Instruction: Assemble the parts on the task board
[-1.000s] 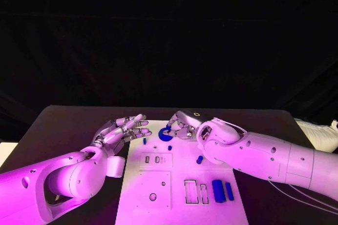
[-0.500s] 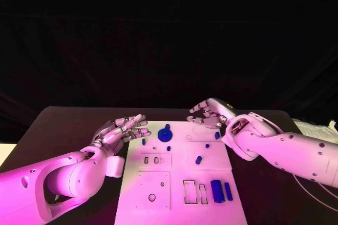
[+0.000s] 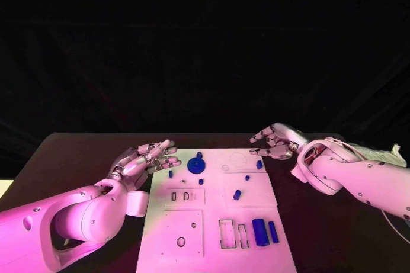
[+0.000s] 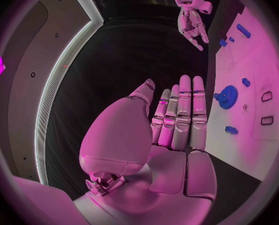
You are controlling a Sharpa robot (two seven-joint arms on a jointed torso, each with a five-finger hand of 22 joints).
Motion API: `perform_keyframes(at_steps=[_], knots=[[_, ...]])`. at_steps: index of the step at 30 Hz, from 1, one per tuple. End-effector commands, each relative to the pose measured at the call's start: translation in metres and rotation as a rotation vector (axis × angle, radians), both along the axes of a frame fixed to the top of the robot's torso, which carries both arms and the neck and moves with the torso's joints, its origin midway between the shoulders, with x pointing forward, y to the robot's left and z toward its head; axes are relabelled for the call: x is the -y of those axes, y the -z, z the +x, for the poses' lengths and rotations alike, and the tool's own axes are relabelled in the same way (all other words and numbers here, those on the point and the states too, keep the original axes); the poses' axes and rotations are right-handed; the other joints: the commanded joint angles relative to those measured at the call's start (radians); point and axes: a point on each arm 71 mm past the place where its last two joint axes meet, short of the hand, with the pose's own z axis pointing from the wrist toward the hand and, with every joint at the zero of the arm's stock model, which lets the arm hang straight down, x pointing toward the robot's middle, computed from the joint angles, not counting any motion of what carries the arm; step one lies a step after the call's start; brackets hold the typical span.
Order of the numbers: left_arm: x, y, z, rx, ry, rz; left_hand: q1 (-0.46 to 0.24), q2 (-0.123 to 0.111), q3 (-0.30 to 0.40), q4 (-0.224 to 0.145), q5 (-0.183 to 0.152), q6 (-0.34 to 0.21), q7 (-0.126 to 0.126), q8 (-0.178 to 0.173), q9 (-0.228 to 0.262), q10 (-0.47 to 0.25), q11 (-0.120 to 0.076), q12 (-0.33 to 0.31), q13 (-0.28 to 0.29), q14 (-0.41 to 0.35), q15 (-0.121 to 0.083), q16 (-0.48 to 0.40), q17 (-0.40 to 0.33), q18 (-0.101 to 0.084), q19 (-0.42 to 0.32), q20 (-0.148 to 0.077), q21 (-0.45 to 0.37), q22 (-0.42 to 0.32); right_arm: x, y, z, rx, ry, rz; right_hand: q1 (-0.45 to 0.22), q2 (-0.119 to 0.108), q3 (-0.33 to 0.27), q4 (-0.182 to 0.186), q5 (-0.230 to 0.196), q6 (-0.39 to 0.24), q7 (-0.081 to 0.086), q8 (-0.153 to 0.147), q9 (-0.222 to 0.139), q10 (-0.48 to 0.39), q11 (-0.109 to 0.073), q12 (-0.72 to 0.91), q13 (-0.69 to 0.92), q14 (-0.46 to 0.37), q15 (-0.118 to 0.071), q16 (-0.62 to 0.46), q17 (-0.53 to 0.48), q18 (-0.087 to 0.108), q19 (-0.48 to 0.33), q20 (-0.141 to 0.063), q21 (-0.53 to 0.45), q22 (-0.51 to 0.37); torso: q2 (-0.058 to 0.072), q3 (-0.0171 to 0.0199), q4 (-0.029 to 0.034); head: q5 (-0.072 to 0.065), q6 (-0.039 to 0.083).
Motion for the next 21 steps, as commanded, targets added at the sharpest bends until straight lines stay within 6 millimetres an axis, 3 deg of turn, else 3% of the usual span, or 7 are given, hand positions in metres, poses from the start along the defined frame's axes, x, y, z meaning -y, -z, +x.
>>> perform_keyframes(at_steps=[1,10,21], knots=[[0.002,-0.001,0.000,0.012,0.018,-0.016,-0.005,0.001,0.002,-0.006,0.001,0.000,0.003,-0.005,0.000,-0.005,0.000,-0.002,0.000,-0.001,0.005,-0.004,0.001,0.012,-0.002,0.007,-0.007,-0.002,0.004,0.010,-0.001,-0.048,-0.046,-0.023,0.008,-0.007,-0.004,-0.007,-0.006,-0.010,0.001,-0.004,-0.002,0.093,0.006,-0.001,0.250,0.103,0.006,0.002,0.259,-0.007,0.105,0.008,0.002,0.263,0.001,0.0005,0.0016,-0.005,-0.002],[-0.001,0.000,0.001,0.010,0.011,-0.012,-0.005,0.002,0.002,-0.007,0.001,0.002,0.002,-0.005,0.000,-0.004,-0.001,-0.001,0.000,0.000,0.005,-0.004,0.002,0.012,-0.002,0.007,-0.007,-0.002,0.019,0.035,-0.006,-0.095,-0.026,-0.044,0.010,-0.010,-0.007,-0.010,-0.006,-0.012,0.002,-0.004,-0.002,0.092,0.006,-0.002,0.249,0.103,0.006,0.002,0.258,-0.007,0.105,0.009,0.002,0.263,0.001,-0.0007,0.0016,-0.003,-0.009],[-0.001,0.000,0.002,0.009,0.008,-0.010,-0.005,0.002,0.002,-0.007,0.001,0.002,0.002,-0.005,0.000,-0.004,-0.001,-0.001,0.000,0.000,0.005,-0.004,0.002,0.012,-0.002,0.007,-0.007,-0.002,0.027,0.044,-0.004,-0.106,-0.005,-0.053,0.010,-0.011,-0.009,-0.012,-0.006,-0.014,0.002,-0.004,-0.003,0.092,0.007,-0.003,0.249,0.103,0.007,0.002,0.258,-0.007,0.105,0.009,0.002,0.263,-0.001,-0.0015,0.0020,0.001,-0.012]])
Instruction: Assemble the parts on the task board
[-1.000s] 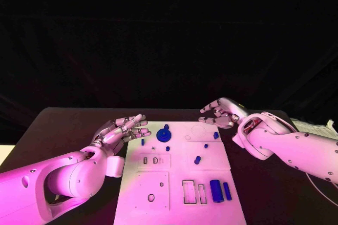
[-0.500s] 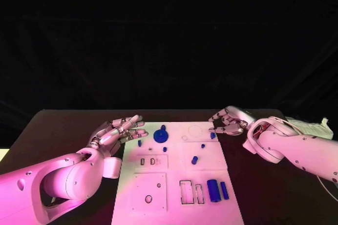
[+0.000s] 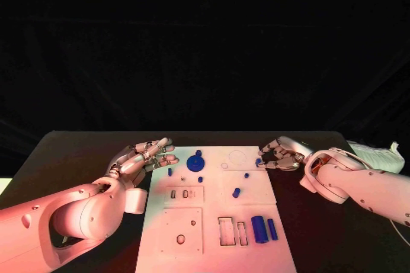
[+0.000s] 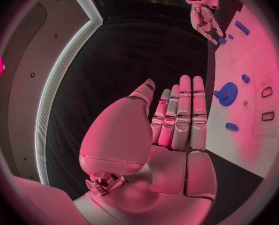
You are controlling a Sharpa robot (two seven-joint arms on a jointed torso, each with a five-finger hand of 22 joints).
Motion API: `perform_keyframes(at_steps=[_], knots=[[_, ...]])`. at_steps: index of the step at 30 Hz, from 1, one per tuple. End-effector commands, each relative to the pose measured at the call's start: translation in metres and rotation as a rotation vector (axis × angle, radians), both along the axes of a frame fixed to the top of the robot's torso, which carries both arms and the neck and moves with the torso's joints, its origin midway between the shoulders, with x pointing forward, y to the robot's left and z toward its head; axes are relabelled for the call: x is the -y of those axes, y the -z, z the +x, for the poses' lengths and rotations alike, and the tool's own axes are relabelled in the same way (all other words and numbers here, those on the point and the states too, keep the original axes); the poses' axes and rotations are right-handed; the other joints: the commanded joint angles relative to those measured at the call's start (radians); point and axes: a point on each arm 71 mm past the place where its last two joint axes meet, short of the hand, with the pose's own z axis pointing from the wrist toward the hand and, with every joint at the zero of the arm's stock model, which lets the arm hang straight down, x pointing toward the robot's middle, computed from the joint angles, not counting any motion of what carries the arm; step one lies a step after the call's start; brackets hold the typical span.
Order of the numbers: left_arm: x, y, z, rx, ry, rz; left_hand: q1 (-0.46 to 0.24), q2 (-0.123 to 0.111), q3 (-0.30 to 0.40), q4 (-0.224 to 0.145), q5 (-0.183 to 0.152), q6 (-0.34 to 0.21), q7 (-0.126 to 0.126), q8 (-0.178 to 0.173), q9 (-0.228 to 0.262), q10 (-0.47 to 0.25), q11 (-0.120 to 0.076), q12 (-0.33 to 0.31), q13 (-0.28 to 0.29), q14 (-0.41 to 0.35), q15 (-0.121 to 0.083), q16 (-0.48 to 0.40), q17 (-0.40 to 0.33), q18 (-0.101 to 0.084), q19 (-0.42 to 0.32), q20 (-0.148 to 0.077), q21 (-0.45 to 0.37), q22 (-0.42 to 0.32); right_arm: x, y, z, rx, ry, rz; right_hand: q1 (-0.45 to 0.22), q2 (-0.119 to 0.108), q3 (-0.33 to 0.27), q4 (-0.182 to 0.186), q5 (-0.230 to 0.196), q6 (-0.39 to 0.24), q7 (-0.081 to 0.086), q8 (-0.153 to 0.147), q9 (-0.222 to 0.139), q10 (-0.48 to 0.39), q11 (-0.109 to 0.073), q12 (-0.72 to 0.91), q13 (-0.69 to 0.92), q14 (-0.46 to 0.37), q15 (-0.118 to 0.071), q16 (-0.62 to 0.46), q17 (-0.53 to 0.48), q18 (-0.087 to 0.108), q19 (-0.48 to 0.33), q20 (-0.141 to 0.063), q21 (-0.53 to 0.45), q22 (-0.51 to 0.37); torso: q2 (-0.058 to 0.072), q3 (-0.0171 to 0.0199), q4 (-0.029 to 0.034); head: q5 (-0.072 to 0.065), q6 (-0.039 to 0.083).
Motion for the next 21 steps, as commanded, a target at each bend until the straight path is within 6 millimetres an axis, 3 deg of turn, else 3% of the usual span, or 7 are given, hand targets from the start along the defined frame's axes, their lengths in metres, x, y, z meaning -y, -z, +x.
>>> perform_keyframes(at_steps=[1,11,21], knots=[[0.002,-0.001,0.000,0.010,0.018,-0.015,-0.005,0.002,-0.001,-0.004,0.001,0.002,0.002,-0.005,0.000,-0.004,-0.001,-0.001,0.000,0.000,0.005,-0.004,0.001,0.012,-0.002,0.007,-0.007,-0.001,-0.001,0.002,0.001,-0.006,-0.023,-0.011,0.005,-0.006,-0.003,-0.006,-0.006,-0.007,0.002,-0.004,-0.001,0.092,0.007,-0.003,0.249,0.103,0.007,0.002,0.258,-0.007,0.105,0.009,0.002,0.263,-0.001,-0.0001,0.0005,0.004,-0.001],[0.002,-0.001,0.000,0.009,0.018,-0.014,-0.005,0.002,-0.001,-0.004,0.001,0.002,0.002,-0.005,0.000,-0.004,-0.001,-0.001,0.000,0.000,0.005,-0.004,0.001,0.012,-0.002,0.007,-0.007,-0.001,0.000,0.009,0.005,-0.020,-0.018,-0.010,0.013,0.015,0.000,-0.013,-0.005,0.012,0.000,0.004,0.003,0.094,0.005,0.002,0.252,0.104,0.006,0.003,0.261,-0.007,0.105,0.010,0.002,0.263,-0.001,-0.0003,0.0004,0.005,-0.006],[0.002,-0.001,0.000,0.008,0.017,-0.013,-0.005,0.002,-0.001,-0.005,0.000,0.003,0.002,-0.005,0.000,-0.004,-0.001,-0.001,0.000,0.000,0.005,-0.005,0.002,0.013,-0.001,0.007,-0.007,-0.001,-0.003,0.014,0.004,-0.033,-0.030,-0.008,0.017,0.021,0.001,-0.019,-0.005,0.023,-0.003,0.006,0.005,0.095,0.003,0.004,0.253,0.104,0.005,0.004,0.263,-0.007,0.105,0.009,0.002,0.263,-0.002,-0.0007,-0.0003,0.006,-0.009]])
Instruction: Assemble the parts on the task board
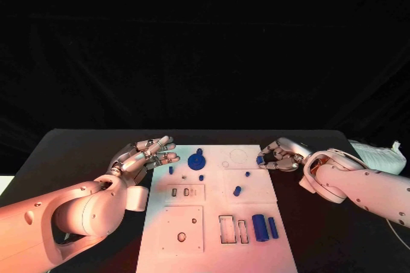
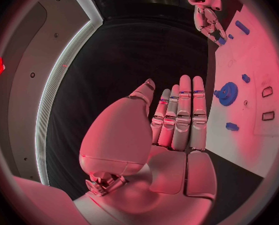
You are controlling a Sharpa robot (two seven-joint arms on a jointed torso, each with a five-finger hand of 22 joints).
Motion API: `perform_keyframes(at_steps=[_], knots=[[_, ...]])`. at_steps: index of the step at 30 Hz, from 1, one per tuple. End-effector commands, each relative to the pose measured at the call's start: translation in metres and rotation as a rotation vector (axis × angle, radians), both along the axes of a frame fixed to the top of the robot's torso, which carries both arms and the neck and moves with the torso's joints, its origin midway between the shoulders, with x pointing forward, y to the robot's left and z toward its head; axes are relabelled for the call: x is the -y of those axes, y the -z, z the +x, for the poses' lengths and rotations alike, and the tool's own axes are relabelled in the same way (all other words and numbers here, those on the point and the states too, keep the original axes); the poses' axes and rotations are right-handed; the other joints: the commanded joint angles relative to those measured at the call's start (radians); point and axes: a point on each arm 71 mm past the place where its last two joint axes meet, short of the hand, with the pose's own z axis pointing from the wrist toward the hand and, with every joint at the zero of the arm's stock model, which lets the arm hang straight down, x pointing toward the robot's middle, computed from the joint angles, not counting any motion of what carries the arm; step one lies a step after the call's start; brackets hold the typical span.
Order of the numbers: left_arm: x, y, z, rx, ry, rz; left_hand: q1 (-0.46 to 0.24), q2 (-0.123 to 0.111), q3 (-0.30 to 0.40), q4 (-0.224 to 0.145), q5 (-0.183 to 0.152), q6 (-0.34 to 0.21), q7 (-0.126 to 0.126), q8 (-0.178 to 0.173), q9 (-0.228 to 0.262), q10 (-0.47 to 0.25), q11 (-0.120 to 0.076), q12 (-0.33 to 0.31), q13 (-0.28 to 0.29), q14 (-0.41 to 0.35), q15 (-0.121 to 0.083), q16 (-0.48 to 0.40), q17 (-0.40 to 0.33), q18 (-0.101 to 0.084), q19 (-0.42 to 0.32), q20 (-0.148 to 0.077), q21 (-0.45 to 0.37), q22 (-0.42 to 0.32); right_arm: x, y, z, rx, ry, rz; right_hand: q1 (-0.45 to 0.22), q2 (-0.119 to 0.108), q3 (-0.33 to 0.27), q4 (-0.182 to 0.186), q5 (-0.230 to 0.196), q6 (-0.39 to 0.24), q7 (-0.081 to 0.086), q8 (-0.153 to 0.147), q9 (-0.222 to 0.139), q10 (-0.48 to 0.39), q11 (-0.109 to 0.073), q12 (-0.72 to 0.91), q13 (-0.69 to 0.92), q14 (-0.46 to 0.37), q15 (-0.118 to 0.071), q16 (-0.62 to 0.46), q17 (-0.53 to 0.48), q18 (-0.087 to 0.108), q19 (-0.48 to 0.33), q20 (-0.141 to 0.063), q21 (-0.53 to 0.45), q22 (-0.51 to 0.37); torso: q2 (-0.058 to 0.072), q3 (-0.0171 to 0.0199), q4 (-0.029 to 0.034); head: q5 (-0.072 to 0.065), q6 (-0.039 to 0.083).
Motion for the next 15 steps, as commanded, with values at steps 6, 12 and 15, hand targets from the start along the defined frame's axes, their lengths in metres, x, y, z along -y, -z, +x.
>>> perform_keyframes(at_steps=[6,12,15], knots=[[0.0023,-0.0013,-0.0005,0.008,0.018,-0.014,-0.005,0.002,-0.001,-0.005,0.000,0.003,0.002,-0.005,0.000,-0.004,-0.001,-0.001,0.000,0.000,0.005,-0.005,0.001,0.013,-0.001,0.007,-0.003,-0.001,-0.0047,0.0022,-0.0004,-0.012,-0.029,-0.001,0.002,0.008,0.000,-0.008,-0.006,0.010,-0.001,0.007,0.002,0.096,0.002,0.006,0.254,0.104,0.004,0.004,0.263,-0.007,0.105,0.009,0.002,0.263,-0.001,0.0000,0.0007,0.000,-0.001],[0.0023,-0.0012,-0.0005,0.008,0.018,-0.013,-0.005,0.002,-0.001,-0.005,0.000,0.003,0.002,-0.005,0.000,-0.004,-0.001,-0.001,0.000,0.000,0.005,-0.005,0.001,0.013,-0.001,0.007,-0.003,-0.001,-0.0055,0.0029,0.0007,-0.012,-0.027,-0.001,0.003,0.010,0.000,-0.008,-0.006,0.012,-0.002,0.007,0.003,0.096,0.002,0.006,0.254,0.104,0.004,0.004,0.263,-0.007,0.105,0.009,0.002,0.263,-0.001,0.0001,0.0002,0.001,-0.001],[0.0024,-0.0012,-0.0006,0.007,0.019,-0.013,-0.005,0.002,-0.001,-0.005,0.000,0.003,0.002,-0.005,0.000,-0.004,-0.001,-0.001,0.000,0.000,0.005,-0.005,0.001,0.013,-0.001,0.007,-0.003,-0.001,-0.0063,0.0033,0.0016,-0.012,-0.026,-0.001,0.003,0.012,0.001,-0.009,-0.007,0.013,-0.002,0.007,0.003,0.096,0.002,0.007,0.254,0.104,0.003,0.004,0.263,-0.007,0.105,0.008,0.002,0.263,-0.001,-0.0002,0.0002,0.001,-0.001]])
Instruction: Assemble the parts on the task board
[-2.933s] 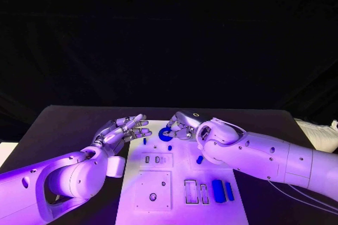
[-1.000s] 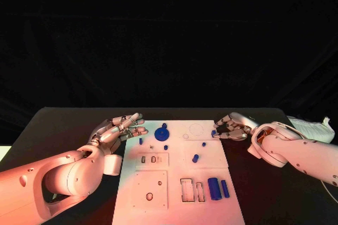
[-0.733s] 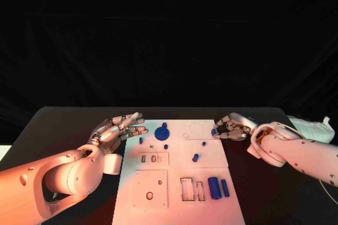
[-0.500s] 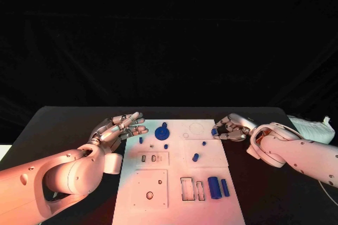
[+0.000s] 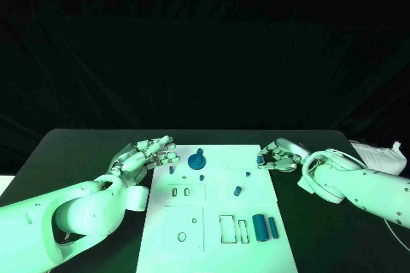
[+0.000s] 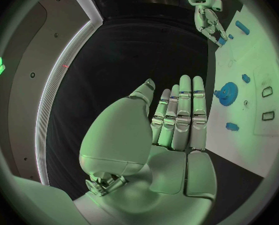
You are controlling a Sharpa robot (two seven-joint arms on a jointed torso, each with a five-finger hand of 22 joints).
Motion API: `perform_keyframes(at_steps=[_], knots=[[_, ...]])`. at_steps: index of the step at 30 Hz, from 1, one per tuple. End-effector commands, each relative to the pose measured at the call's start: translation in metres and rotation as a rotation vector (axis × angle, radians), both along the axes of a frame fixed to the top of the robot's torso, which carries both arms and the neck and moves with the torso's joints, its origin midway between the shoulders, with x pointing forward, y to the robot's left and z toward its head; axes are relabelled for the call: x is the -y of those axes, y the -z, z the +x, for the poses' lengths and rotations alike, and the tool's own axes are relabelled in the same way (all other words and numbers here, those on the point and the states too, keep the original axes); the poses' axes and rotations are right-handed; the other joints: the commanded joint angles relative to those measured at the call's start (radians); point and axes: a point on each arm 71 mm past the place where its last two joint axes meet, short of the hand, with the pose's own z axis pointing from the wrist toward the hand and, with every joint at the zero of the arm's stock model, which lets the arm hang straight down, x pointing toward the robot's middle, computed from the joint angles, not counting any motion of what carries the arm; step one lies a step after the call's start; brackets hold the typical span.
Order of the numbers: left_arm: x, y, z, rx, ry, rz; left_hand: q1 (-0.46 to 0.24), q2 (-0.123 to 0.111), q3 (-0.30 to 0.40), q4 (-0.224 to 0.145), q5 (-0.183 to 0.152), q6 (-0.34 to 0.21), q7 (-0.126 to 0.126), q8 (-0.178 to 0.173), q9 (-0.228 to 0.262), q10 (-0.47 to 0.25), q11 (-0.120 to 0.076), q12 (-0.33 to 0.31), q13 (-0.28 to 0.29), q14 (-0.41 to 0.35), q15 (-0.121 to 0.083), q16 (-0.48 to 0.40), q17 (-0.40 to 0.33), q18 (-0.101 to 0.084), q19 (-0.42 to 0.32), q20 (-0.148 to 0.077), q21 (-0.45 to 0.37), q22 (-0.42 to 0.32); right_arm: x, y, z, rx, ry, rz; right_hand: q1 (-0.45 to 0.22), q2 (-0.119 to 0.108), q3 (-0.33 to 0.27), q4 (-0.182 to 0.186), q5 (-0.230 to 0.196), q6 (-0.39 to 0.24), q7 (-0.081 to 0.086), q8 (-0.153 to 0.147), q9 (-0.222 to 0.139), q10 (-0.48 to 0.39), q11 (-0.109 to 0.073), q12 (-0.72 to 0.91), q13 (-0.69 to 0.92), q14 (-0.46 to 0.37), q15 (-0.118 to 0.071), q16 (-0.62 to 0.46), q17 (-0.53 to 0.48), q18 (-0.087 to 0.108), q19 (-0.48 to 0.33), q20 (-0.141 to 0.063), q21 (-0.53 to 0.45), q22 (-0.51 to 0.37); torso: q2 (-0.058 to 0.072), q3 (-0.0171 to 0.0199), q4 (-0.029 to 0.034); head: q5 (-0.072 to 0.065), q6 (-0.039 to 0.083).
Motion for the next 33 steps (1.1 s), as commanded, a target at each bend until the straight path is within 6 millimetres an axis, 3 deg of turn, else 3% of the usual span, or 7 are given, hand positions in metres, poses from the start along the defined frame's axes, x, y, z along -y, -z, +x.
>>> perform_keyframes(at_steps=[1,11,17,21,33], knots=[[0.0024,-0.0013,-0.0006,0.008,0.019,-0.014,-0.005,0.002,-0.001,-0.005,0.000,0.003,0.002,-0.005,0.000,-0.004,-0.001,-0.001,0.000,0.000,0.005,-0.005,0.001,0.012,-0.001,0.007,-0.003,-0.001,-0.0024,0.0015,0.0004,-0.007,-0.016,-0.003,0.001,0.012,-0.002,-0.006,-0.007,0.006,-0.001,0.007,0.002,0.096,0.002,0.007,0.255,0.104,0.003,0.004,0.263,-0.007,0.105,0.008,0.002,0.263,0.000,-0.0001,-0.0001,0.000,-0.001],[0.0024,-0.0012,-0.0006,0.007,0.020,-0.014,-0.005,0.002,-0.001,-0.005,0.000,0.003,0.002,-0.005,0.000,-0.004,-0.001,-0.001,0.000,0.000,0.005,-0.005,0.001,0.012,-0.001,0.007,-0.003,-0.001,-0.0038,0.0023,0.0025,-0.005,-0.012,-0.003,0.011,0.034,0.009,-0.014,-0.014,0.020,-0.004,0.007,0.003,0.098,-0.001,0.010,0.256,0.104,0.000,0.004,0.263,-0.007,0.105,0.006,0.002,0.263,0.000,0.0003,0.0003,0.003,-0.002],[0.0025,-0.0011,-0.0007,0.005,0.020,-0.013,-0.005,0.002,-0.001,-0.005,0.000,0.003,0.002,-0.005,0.000,-0.004,-0.001,-0.001,0.000,0.000,0.005,-0.005,0.001,0.012,-0.001,0.007,-0.003,-0.001,-0.0035,0.0021,0.0029,-0.001,-0.009,-0.001,0.029,0.062,0.034,-0.031,-0.064,0.051,-0.015,0.013,0.008,0.101,-0.011,0.018,0.260,0.104,-0.007,0.004,0.263,-0.007,0.105,0.000,0.002,0.263,0.000,0.0005,-0.0007,0.004,-0.002],[0.0025,-0.0010,-0.0007,0.004,0.020,-0.012,-0.005,0.002,-0.001,-0.005,0.000,0.003,0.002,-0.005,0.000,-0.004,-0.001,-0.001,0.000,0.000,0.005,-0.005,0.001,0.012,-0.001,0.007,-0.003,-0.001,-0.0027,0.0018,0.0030,0.005,-0.004,-0.001,0.038,0.074,0.048,-0.043,-0.073,0.082,-0.027,0.026,0.014,0.104,-0.020,0.024,0.263,0.104,-0.014,0.004,0.263,-0.007,0.105,-0.005,0.002,0.263,0.000,0.0007,0.0000,0.003,-0.003],[0.0026,-0.0008,-0.0006,0.002,0.018,-0.010,-0.005,0.002,0.000,-0.006,0.001,0.003,0.002,-0.006,0.000,-0.004,-0.001,-0.001,0.000,0.001,0.004,-0.006,0.002,0.013,-0.001,0.006,-0.004,-0.002,-0.0041,-0.0010,0.0032,0.039,0.008,0.012,0.008,0.072,0.044,-0.045,-0.116,0.136,-0.051,0.042,0.027,0.104,-0.042,0.024,0.263,0.104,-0.033,0.004,0.263,-0.007,0.105,-0.024,0.002,0.263,-0.001,0.0004,0.0001,0.003,-0.002]])
